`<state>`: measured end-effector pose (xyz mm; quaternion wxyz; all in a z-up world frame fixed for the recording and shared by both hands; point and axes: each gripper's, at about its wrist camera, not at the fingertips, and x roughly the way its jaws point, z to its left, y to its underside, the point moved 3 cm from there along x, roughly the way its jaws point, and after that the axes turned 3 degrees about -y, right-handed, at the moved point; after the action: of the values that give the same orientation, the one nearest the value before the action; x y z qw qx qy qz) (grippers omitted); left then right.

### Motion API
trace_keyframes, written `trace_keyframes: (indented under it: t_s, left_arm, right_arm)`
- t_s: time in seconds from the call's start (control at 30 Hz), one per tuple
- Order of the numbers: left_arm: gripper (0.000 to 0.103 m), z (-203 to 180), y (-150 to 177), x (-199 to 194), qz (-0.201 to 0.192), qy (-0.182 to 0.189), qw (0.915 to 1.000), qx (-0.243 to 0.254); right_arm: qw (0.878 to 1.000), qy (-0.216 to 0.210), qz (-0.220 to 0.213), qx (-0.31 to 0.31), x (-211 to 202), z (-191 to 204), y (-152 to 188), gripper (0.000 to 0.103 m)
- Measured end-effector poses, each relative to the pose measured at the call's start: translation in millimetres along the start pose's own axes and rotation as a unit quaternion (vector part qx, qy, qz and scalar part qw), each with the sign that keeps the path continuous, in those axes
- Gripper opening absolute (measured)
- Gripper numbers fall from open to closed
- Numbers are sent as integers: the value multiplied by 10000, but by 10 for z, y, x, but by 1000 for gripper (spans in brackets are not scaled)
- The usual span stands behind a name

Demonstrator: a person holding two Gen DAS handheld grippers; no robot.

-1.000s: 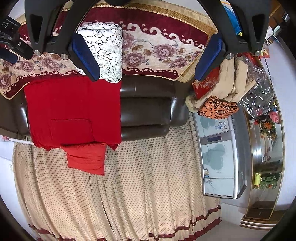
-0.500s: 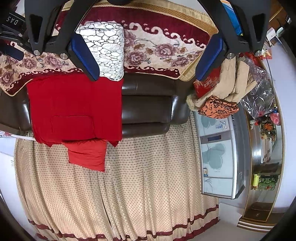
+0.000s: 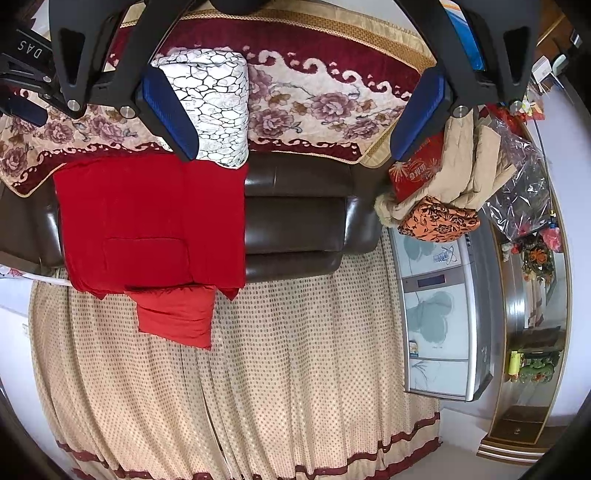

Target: Fold large clothes

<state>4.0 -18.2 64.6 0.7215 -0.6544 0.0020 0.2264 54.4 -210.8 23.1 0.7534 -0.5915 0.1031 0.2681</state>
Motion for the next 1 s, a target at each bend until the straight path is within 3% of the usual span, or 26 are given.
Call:
trace_keyframes:
  t_s: [1.0]
  left_arm:
    - [103, 149, 80, 440, 252, -4, 9997, -25]
  right_arm:
    - [9995, 97, 278, -148, 452, 194, -53, 80]
